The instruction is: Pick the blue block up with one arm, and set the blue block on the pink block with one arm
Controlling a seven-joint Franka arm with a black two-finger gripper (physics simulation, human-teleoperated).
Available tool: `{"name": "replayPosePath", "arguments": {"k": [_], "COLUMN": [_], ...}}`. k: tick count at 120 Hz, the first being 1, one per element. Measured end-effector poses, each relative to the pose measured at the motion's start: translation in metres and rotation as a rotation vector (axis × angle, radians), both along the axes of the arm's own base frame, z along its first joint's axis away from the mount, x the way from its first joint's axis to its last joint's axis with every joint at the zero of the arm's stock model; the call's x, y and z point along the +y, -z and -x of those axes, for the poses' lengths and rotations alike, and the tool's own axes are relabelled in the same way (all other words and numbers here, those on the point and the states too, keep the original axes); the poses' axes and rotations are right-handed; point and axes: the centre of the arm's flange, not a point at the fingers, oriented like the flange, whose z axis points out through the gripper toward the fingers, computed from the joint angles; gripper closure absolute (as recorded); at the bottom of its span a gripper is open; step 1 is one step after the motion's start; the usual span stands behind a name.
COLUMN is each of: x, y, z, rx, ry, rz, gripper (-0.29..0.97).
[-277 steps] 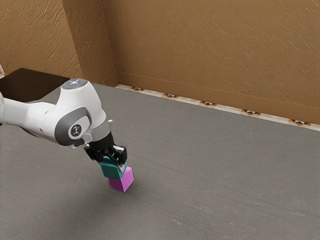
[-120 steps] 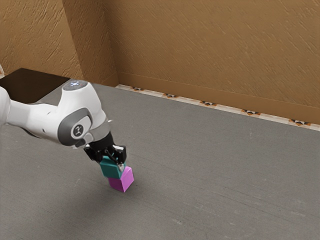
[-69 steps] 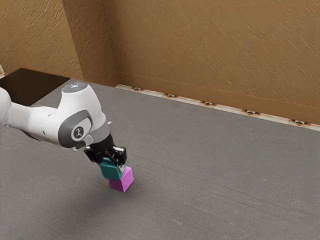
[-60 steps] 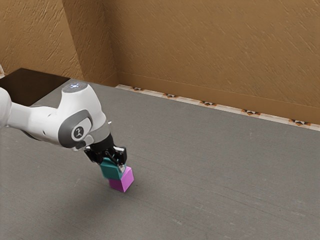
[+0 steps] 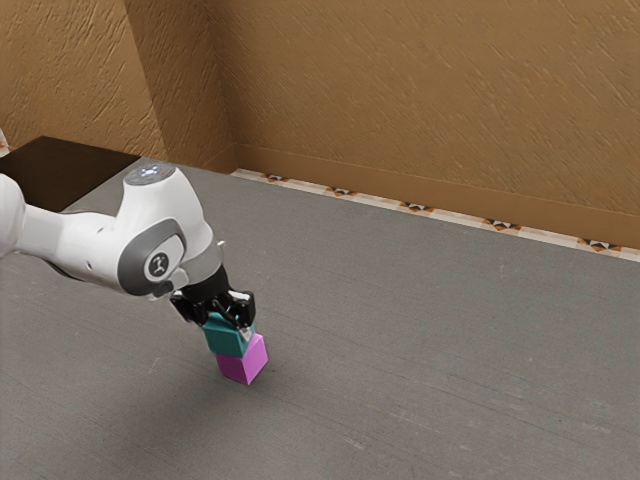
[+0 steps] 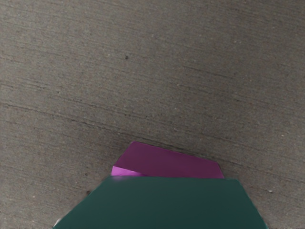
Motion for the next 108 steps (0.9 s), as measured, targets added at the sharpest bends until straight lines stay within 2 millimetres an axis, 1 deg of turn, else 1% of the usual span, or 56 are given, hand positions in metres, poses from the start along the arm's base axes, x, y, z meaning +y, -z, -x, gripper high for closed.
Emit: {"name": "replayPosePath", "arguments": {"k": [31,60,70,86,108], "x": [-0.0037,-0.0059,-0.0062,-0.0064,-0.0051], "y": [0.0007,0.0046,0.0051,0.0039,0.0039], "z": [-0.0016,-0.0005,-0.0003,-0.0001,0.0000], "rx": [-0.007,-0.001,0.001,0.000,0.001], "ry": [0.008,0.012,0.016,0.022,0.022], "rz": [-0.003,-0.005,-0.009,-0.014,-0.015], "gripper": [0.39,0.35,0.26,0.15,0.06]}}
